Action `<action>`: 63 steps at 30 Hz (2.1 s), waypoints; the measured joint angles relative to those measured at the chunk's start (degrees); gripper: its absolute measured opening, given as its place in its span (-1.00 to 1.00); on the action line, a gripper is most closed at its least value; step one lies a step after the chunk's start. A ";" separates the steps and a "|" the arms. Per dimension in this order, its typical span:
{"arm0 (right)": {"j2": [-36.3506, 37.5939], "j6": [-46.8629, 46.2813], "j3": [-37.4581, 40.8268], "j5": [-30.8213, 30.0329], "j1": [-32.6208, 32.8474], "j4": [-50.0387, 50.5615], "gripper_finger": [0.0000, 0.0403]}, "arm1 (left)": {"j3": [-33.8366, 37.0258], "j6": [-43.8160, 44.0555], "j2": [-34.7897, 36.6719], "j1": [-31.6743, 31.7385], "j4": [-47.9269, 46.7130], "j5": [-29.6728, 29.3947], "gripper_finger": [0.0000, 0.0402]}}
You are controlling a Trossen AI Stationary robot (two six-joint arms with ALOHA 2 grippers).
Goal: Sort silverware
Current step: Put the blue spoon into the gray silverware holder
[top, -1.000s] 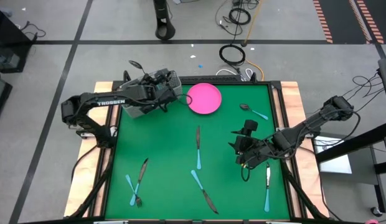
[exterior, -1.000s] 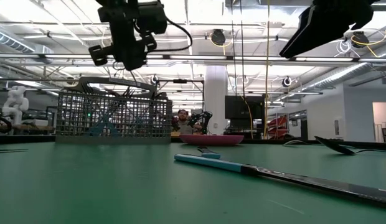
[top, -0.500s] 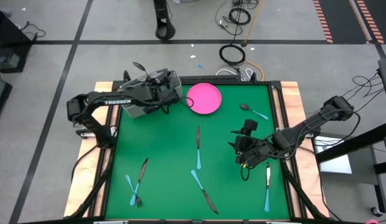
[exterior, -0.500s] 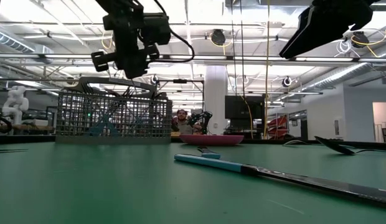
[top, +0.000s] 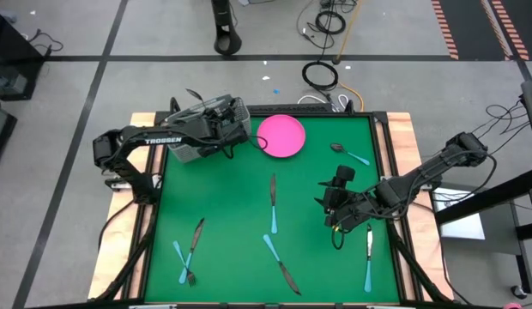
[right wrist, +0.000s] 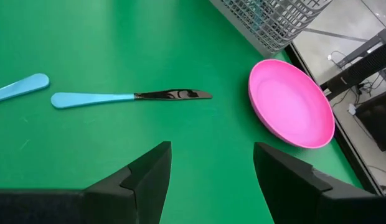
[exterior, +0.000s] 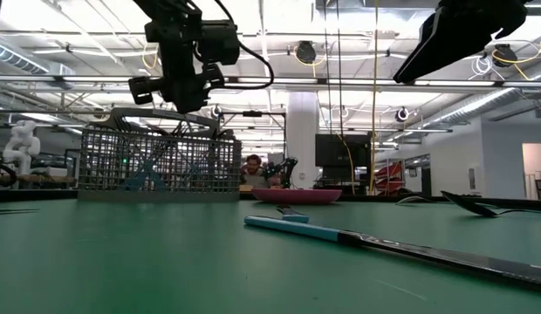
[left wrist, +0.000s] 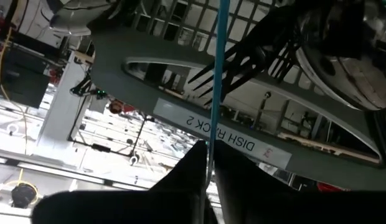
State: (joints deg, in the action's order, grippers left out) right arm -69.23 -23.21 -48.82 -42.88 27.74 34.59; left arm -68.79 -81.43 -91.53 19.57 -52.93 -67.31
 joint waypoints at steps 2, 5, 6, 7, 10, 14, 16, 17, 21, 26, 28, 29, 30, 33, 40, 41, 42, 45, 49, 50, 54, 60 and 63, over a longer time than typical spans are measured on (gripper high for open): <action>0.00 -0.07 0.00 0.01 -0.01 0.00 0.08 | 0.00 -0.15 0.00 0.12 -0.15 -0.21 -0.76; 0.00 -0.12 0.00 0.01 -0.01 0.00 0.08 | 0.00 -0.20 0.00 0.46 -0.28 -0.38 -0.64; 0.00 -0.12 0.00 0.01 -0.01 0.00 0.08 | 0.00 -0.39 0.00 0.61 -0.30 -0.41 -0.61; 0.00 -0.10 0.00 0.01 0.00 0.00 0.08 | 0.00 -0.81 0.00 0.74 -0.33 -0.42 -0.58; 0.00 -0.07 0.00 0.02 -0.01 0.00 0.08 | 0.00 -3.13 0.00 1.03 -0.17 -0.86 -0.51; 0.00 0.08 -0.02 0.03 -0.01 0.00 0.08 | 0.00 -0.49 0.02 1.49 0.01 -1.98 -0.49; 0.00 0.10 -0.02 0.03 0.01 0.00 0.08 | 0.00 -0.11 0.02 1.55 -0.08 -1.98 -0.49; 0.00 0.10 -0.02 0.03 -0.01 0.00 0.08 | 0.00 -0.10 0.03 1.51 -0.05 -1.99 -0.49; 0.00 0.30 -0.02 0.00 0.01 0.06 0.08 | 0.00 0.49 0.04 1.33 0.34 -2.02 -0.49; 0.00 0.34 -0.02 -0.01 -0.01 0.50 0.08 | -0.66 3.41 1.51 -0.97 4.63 0.51 -0.49; 0.00 0.53 -0.02 -0.01 0.01 0.52 0.08 | -2.18 6.43 2.66 -2.67 5.29 2.21 -0.49; 0.00 0.52 -0.02 -0.03 0.00 0.55 0.08 | -3.06 8.54 3.32 -3.69 5.05 2.58 -0.49; 0.00 0.51 -0.03 -0.05 -0.01 0.55 0.08 | -4.12 11.09 4.03 -4.77 5.03 2.67 -0.49; 0.00 0.51 -0.04 -0.04 -0.01 0.68 0.08 | -6.78 22.92 7.10 -8.50 4.78 3.63 -0.49; 0.00 0.49 -0.04 -0.03 -0.01 1.03 0.08 | -8.33 67.01 15.85 -17.34 4.67 28.34 -0.49; 0.00 0.49 -0.04 -0.05 0.00 1.01 0.08 | -8.33 72.66 16.68 -17.98 4.74 33.52 -0.49; 0.00 0.51 -0.04 -0.03 0.01 1.01 0.08 | -8.33 78.07 17.25 -18.54 4.79 38.31 -0.49; 0.00 0.51 -0.04 -0.05 -0.01 0.85 0.08 | -8.28 91.28 17.66 -20.12 3.61 49.87 -0.49; 0.00 1.00 -0.04 -0.05 -0.01 0.47 0.08 | -7.38 96.69 17.02 -22.50 0.03 60.17 -0.49; 0.00 1.39 -0.04 -0.03 0.00 0.03 0.08 | -6.74 97.17 16.71 -23.20 -0.94 61.51 -0.49; 0.00 2.36 -0.04 -0.05 -0.01 -1.44 0.08 | -3.84 97.27 14.48 -26.39 -3.48 64.57 -0.49; 0.00 5.93 -0.04 -0.08 -0.01 -4.50 0.08 | -0.22 97.19 5.77 -32.79 -3.14 64.87 -0.49; 0.00 8.98 -0.04 -0.04 -0.22 -6.77 0.08 | -0.20 97.55 0.72 -35.03 -3.00 62.01 -0.49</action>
State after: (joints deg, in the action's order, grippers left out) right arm -69.23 -14.24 -48.86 -42.92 27.51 27.82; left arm -68.99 16.12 -90.81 -15.46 -55.93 -5.30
